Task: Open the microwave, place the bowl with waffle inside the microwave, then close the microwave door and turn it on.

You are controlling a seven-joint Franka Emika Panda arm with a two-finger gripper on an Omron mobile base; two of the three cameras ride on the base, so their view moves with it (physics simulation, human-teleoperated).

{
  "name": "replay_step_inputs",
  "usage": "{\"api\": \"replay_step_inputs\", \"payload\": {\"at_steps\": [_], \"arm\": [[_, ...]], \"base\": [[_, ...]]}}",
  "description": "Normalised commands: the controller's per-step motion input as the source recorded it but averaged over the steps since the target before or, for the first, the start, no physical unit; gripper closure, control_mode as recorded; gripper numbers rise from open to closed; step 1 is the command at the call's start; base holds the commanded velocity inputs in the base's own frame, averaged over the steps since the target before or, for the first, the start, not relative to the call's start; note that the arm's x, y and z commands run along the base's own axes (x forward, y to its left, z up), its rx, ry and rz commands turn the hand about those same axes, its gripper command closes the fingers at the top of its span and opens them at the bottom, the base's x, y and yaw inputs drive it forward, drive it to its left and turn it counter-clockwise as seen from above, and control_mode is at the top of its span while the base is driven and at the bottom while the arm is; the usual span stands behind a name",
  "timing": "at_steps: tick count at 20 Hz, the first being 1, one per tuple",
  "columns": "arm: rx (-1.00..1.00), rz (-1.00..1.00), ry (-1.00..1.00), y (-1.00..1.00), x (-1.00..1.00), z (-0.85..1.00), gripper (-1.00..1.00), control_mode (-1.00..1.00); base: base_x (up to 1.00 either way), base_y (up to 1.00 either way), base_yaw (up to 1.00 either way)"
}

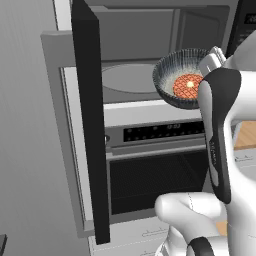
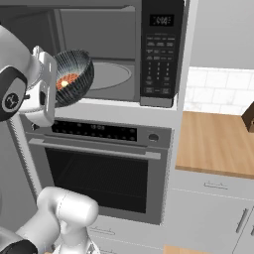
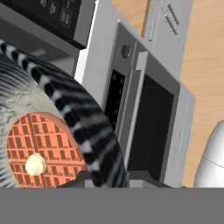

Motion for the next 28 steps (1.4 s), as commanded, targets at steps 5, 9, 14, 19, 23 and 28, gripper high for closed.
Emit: {"api": "replay_step_inputs", "payload": {"at_steps": [5,9,14,19,23,28], "arm": [[0.00,0.00,0.00,0.27,0.57,0.00,1.00,-1.00],[0.04,0.00,0.02,0.00,0.56,0.00,1.00,-1.00],[0.16,0.00,0.01,0.00,0.64,-0.11,1.00,-1.00],[0.16,0.02,0.00,0.00,0.67,-0.21,1.00,-1.00],[0.03,0.01,-0.01,0.03,0.60,-0.24,1.00,-1.00],[0.00,0.00,-0.01,0.01,0.66,-0.17,1.00,-1.00]], "base": [[0.00,0.00,0.00],[0.00,0.00,0.00],[0.00,0.00,0.00],[0.00,0.00,0.00],[0.00,0.00,0.00],[0.00,0.00,0.00]]}}
